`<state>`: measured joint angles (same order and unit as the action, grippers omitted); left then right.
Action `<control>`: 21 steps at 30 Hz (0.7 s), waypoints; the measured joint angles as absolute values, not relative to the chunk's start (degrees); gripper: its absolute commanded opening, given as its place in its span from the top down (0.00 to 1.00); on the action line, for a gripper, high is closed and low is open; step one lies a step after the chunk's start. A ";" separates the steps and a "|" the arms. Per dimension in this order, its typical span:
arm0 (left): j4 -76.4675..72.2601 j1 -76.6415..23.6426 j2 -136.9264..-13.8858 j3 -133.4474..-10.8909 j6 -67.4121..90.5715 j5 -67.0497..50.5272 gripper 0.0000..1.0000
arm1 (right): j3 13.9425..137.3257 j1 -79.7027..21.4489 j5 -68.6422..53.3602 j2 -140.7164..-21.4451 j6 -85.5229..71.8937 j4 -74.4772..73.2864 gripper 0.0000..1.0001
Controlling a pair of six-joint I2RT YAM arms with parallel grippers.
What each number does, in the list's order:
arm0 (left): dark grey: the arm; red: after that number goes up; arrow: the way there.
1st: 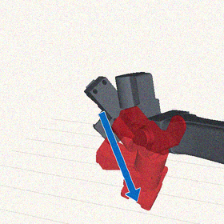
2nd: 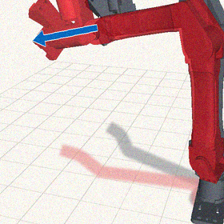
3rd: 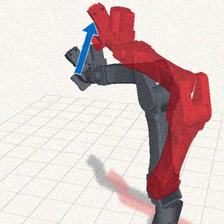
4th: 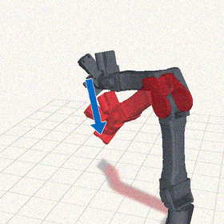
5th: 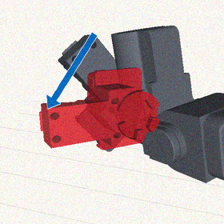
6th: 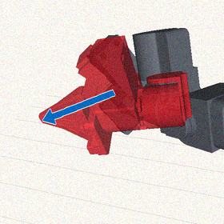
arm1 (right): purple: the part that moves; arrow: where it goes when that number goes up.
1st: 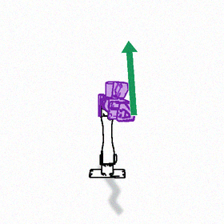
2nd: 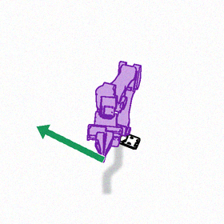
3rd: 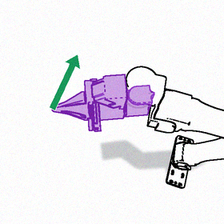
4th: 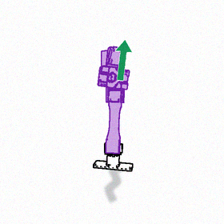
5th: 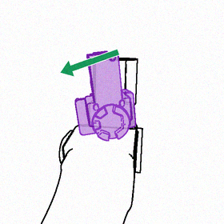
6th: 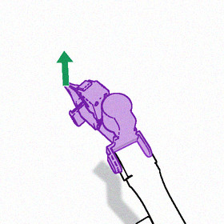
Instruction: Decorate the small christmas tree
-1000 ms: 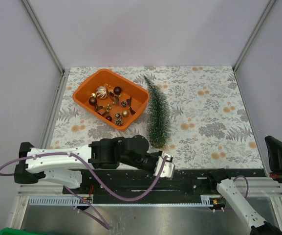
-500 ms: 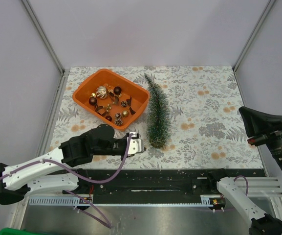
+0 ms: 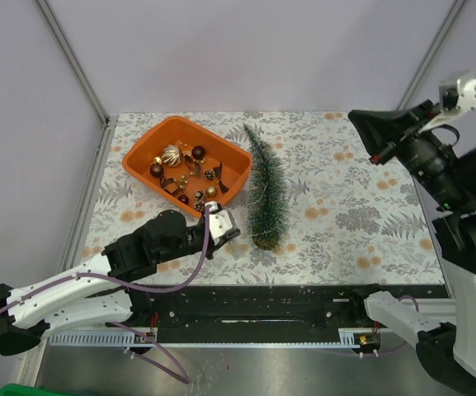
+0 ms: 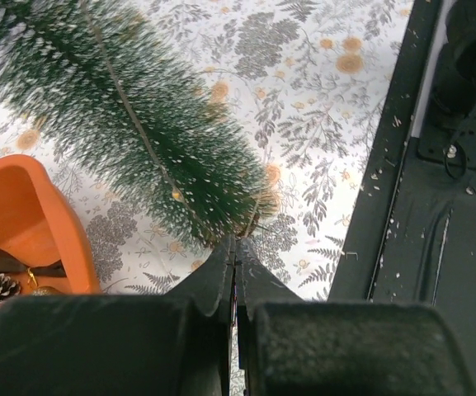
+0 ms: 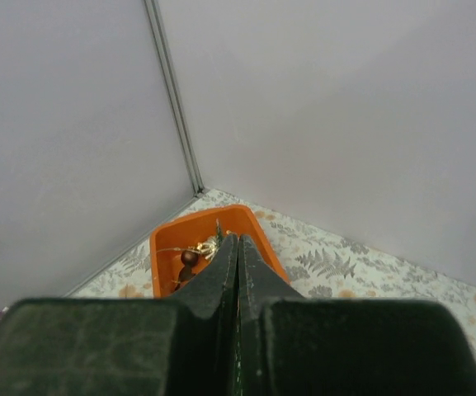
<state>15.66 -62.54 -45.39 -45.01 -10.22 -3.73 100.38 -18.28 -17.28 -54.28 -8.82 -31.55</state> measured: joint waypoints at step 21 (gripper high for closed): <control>8.38 -59.44 -44.31 -38.41 -2.26 0.47 1.00 | 112.44 -18.28 -29.87 -86.11 -12.97 -9.26 1.00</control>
